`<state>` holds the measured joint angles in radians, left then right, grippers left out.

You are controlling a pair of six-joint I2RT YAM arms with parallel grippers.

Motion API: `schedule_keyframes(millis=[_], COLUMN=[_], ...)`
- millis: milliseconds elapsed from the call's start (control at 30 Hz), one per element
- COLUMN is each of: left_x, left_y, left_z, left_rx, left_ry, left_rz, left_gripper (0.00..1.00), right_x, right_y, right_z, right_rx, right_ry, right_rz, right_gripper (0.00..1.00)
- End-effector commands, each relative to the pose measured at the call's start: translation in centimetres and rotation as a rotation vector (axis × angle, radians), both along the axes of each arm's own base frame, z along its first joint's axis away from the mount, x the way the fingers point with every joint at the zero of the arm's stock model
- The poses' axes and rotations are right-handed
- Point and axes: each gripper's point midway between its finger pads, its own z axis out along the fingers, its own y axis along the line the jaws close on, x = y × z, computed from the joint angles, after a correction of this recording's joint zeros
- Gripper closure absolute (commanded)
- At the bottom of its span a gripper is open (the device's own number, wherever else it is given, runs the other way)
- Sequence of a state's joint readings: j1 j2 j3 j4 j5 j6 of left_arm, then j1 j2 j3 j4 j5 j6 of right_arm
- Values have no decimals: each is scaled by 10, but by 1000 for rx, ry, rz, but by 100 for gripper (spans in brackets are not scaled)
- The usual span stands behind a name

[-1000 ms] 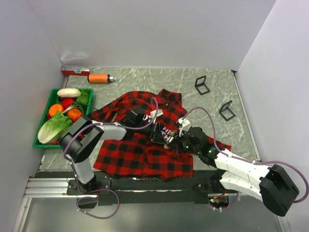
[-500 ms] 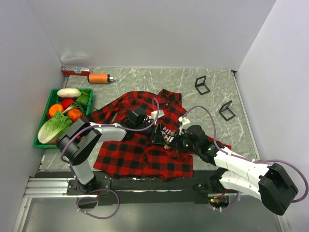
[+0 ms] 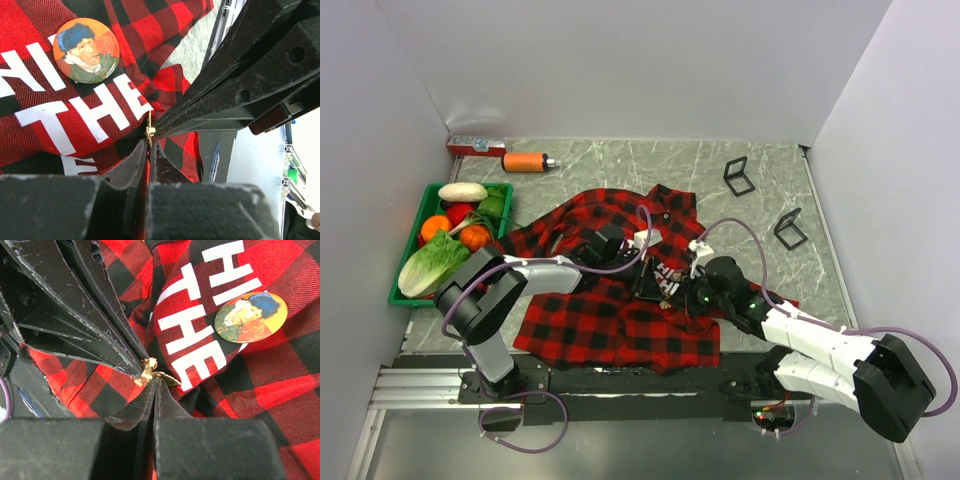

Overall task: Pin the brooch onto the clothing
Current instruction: Pin the brooch onto the flattened clothing, then adjust the clothing with brooches at the center of the board.

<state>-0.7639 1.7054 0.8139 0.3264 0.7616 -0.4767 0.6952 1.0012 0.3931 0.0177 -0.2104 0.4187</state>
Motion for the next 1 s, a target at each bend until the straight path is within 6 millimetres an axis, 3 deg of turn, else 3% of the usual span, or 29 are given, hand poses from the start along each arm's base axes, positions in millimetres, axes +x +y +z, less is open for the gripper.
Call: schedule_keyframes(millis=[0,400,567,967], left_x=[-27,-35,-37,-9], left_y=[-18,-20,-21,-18], left_z=[51,53,51,26], left_rx=[-136,-147,-137,24], left_ry=[-65,-77,-78,-89], left_rz=[-153,-175,-177,-20], left_gripper=[99,99,99,99], right_x=[27,30,34,27], right_y=[4,10,2,-12], right_z=[27,27,30,43], right_rx=[33,39,38,69], right_ry=[-83,-61,-70,-123], right_rz=[-62,-58,-105,-138], right_gripper=[100,100,100,100])
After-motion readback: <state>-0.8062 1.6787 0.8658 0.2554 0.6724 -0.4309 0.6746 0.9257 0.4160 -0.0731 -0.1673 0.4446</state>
